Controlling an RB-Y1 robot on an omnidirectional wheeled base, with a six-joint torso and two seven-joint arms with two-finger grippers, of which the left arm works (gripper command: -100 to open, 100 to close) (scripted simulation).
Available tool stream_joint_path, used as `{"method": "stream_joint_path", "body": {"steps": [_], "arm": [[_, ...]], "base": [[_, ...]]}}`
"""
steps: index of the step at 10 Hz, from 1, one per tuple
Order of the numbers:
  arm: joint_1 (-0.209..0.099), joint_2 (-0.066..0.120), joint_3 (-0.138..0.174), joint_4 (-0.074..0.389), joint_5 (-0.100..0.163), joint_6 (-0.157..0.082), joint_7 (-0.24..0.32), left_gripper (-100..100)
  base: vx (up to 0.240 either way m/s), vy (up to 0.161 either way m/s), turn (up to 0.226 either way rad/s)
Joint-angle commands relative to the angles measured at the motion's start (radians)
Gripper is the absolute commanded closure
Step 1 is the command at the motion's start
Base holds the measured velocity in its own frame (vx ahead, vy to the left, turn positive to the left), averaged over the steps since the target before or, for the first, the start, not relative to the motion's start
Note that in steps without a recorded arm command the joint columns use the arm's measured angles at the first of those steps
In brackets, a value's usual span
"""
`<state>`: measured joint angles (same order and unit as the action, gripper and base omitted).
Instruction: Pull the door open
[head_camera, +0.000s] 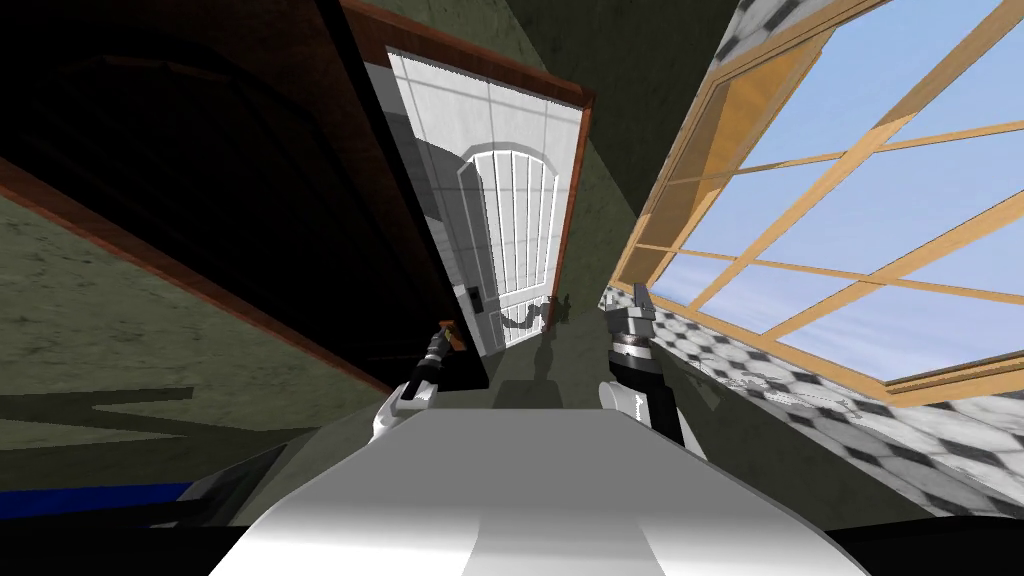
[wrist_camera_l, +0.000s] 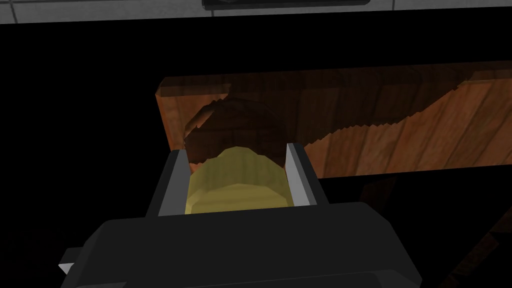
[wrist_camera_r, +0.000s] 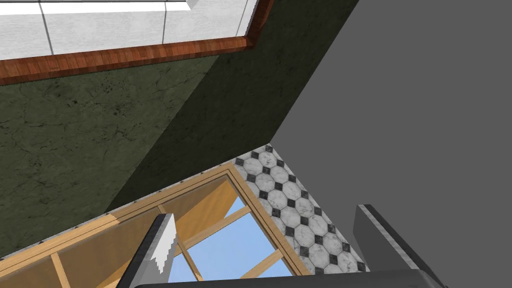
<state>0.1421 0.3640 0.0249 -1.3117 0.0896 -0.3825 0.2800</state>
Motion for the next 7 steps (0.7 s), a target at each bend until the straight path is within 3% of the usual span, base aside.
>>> {"method": "stream_joint_path", "body": {"steps": [1, 4, 5, 7], "arm": [[0.017, 0.024, -0.017, -0.010, 0.002, -0.016, 0.021, 100], [0.040, 0.061, -0.047, -0.024, 0.005, -0.036, 0.053, 100], [0.037, 0.052, -0.044, -0.022, 0.004, -0.029, 0.046, 100], [0.072, 0.087, -0.067, -0.036, 0.004, -0.063, 0.074, 100]], "base": [[-0.237, 0.111, -0.169], [-0.216, 0.107, -0.176], [-0.093, 0.039, -0.045], [-0.206, 0.078, -0.145]]}}
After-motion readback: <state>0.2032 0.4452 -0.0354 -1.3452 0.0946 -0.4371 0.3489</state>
